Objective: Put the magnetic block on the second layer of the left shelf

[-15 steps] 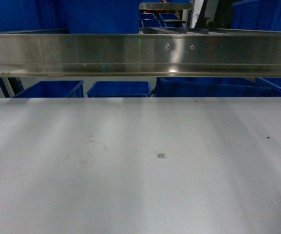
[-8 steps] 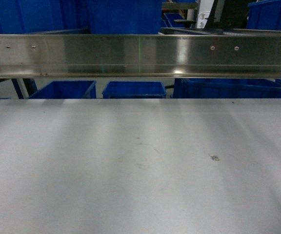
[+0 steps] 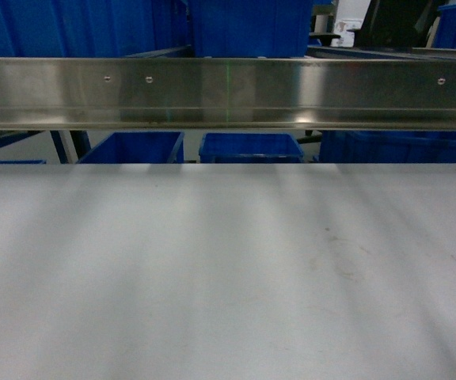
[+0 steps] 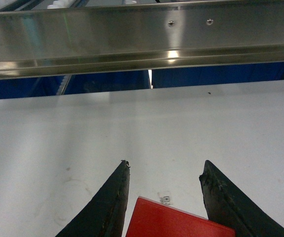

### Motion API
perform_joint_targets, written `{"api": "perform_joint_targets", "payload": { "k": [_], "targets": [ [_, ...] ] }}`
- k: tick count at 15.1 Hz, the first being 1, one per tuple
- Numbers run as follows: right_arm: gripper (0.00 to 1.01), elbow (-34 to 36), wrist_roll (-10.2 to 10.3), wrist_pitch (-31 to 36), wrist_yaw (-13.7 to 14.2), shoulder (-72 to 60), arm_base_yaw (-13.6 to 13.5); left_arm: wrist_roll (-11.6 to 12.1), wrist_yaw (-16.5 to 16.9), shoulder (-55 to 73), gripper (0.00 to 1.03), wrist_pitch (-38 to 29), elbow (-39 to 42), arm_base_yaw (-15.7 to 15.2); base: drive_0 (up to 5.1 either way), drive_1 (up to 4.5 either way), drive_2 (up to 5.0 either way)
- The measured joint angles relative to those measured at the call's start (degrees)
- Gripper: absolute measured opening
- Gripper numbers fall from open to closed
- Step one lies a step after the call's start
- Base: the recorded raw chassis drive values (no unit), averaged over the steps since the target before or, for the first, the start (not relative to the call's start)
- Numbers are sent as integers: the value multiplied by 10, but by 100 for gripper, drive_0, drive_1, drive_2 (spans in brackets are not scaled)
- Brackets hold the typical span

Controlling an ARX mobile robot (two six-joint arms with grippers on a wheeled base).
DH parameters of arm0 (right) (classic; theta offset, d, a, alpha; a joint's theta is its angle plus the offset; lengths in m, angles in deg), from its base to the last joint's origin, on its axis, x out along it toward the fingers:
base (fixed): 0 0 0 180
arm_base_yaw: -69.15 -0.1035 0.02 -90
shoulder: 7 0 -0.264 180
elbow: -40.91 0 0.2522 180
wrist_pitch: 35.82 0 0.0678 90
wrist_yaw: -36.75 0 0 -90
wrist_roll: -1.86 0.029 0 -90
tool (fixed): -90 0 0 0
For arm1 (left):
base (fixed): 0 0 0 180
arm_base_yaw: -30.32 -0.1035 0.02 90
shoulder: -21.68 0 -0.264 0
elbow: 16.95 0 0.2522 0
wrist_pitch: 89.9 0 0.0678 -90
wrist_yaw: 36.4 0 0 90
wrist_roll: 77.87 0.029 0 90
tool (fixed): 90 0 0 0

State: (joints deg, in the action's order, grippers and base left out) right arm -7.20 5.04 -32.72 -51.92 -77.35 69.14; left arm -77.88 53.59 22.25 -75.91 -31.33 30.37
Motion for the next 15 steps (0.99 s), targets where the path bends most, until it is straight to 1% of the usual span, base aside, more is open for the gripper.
{"api": "perform_joint_targets", "payload": {
  "k": [3,15],
  "targets": [
    [39,0,0,-1,0,0,0,0,0,0,98,0,0,0,-501,235,235],
    [39,0,0,-1,0,0,0,0,0,0,98,0,0,0,-487,142,342]
  ]
}}
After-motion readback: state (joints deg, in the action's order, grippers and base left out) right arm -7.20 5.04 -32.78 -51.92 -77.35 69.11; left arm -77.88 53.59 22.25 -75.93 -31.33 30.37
